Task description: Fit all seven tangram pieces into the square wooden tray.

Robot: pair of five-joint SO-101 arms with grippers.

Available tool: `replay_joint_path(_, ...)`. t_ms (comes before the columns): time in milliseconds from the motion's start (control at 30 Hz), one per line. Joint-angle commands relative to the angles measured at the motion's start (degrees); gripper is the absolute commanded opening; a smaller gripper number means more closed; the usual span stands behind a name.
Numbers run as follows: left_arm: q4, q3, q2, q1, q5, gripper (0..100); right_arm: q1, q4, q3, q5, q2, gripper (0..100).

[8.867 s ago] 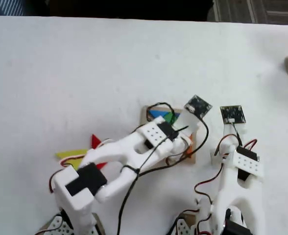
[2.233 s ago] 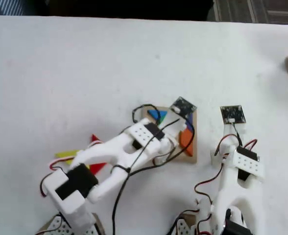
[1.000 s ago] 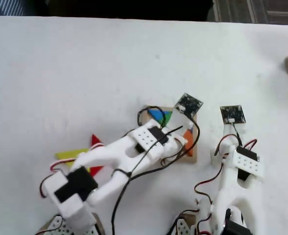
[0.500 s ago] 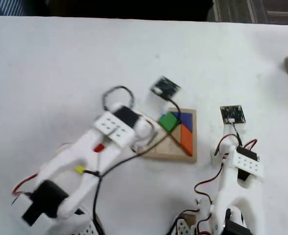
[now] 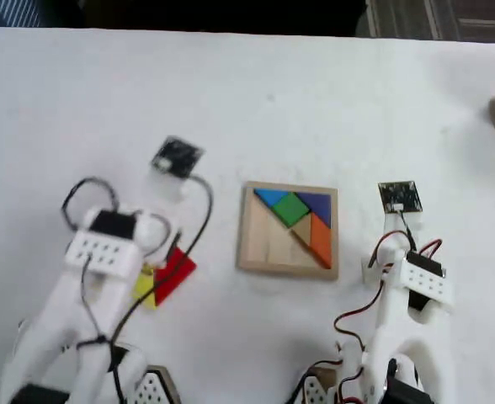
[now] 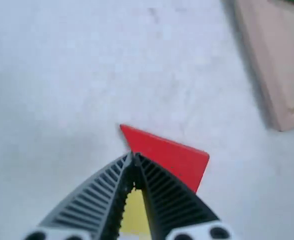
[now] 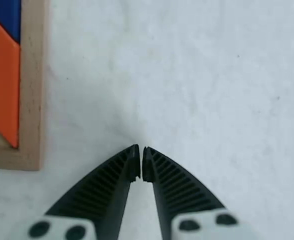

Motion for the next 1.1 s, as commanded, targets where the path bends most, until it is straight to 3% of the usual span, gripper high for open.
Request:
replay_joint_path(0,-2.02,5.01,-7.69,-3.12,-0.53,3,-0.48,0.66,-0.35,0.53,-2.15,2.1)
replay_joint_path(167,-1.85,7.12,-9.19,-10.15,4.22,5,-0.48,0.66,-0.35,0.53,-2.15,2.0)
replay_joint_path(300,0.44,7.21,-9.19,-16.04,8.35,21,-0.48,0.66,-0.35,0.53,-2.15,1.9)
replay_joint_path(400,3.87,8.79,-9.19,-17.36,12.04,34,-0.48,0.66,-0.35,0.53,-2.15,1.9)
replay_joint_path(500,4.4,10.9,-9.19,-17.45,16.44,41,-0.48,0.66,-0.35,0.53,-2.15,1.9)
replay_joint_path(800,2.37,11.69,-8.22,-22.64,19.69,42,-0.4,0.66,-0.35,0.53,-2.15,1.9)
replay_joint_path(1067,2.37,4.31,7.87,-22.55,21.01,42,-0.4,0.66,-0.35,0.53,-2.15,1.9)
